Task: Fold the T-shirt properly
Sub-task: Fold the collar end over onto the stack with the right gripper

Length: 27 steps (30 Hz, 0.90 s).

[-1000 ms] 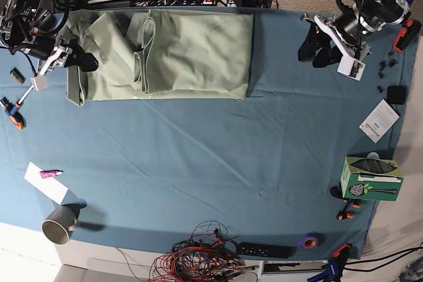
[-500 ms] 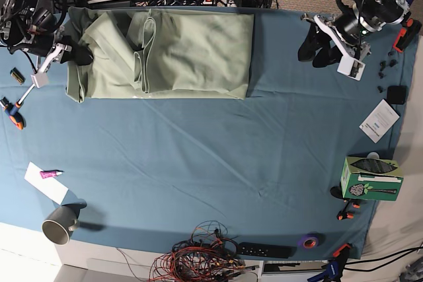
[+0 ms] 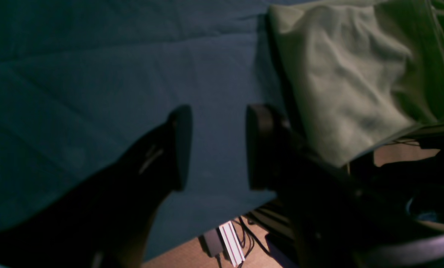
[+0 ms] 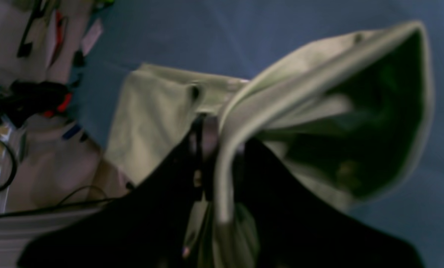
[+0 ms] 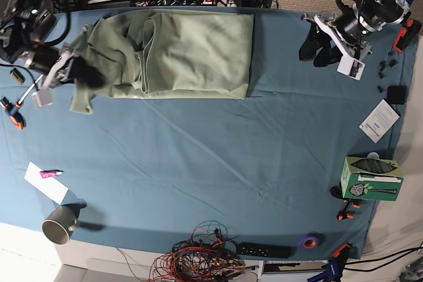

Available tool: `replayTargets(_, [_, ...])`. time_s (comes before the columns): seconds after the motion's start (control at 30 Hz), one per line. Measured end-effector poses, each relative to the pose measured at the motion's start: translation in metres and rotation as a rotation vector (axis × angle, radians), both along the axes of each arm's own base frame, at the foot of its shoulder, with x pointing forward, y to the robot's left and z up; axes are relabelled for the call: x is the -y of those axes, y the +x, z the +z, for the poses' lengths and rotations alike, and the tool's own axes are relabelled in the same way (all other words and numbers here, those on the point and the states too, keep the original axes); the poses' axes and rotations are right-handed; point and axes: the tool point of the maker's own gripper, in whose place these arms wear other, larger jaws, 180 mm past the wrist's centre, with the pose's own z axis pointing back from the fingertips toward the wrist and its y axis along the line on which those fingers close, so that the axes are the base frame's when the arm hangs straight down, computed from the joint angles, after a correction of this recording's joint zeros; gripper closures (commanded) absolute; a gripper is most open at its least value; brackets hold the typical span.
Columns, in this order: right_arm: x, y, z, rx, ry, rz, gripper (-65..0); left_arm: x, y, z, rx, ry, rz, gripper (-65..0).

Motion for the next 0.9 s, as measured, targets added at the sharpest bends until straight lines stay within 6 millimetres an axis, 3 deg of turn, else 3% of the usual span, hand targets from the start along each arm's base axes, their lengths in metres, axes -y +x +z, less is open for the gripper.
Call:
replayTargets(0.23, [-0.039, -0.005, -0.002, 0.039, 0.024, 0.014, 0.0, 0.0, 0.0, 0.0, 0.0, 0.0, 0.0, -24.7])
replayTargets(0.57, [-0.082, -0.012, 0.022, 0.137, 0.047, 0.067, 0.0, 0.0, 0.0, 0.0, 0.0, 0.0, 0.0, -24.7])
replayTargets(0.77, [-0.125, -0.039, 0.001, 0.072, -0.039, 0.195, 0.0, -0.001, 0.0, 0.0, -0.005, -0.001, 0.01, -24.7])
replayTargets(0.9, [-0.154, -0.047, -0.01, 0.048, -0.067, 0.257, 0.0, -0.001, 0.0, -0.001, -0.006, 0.002, 0.01, -24.7])
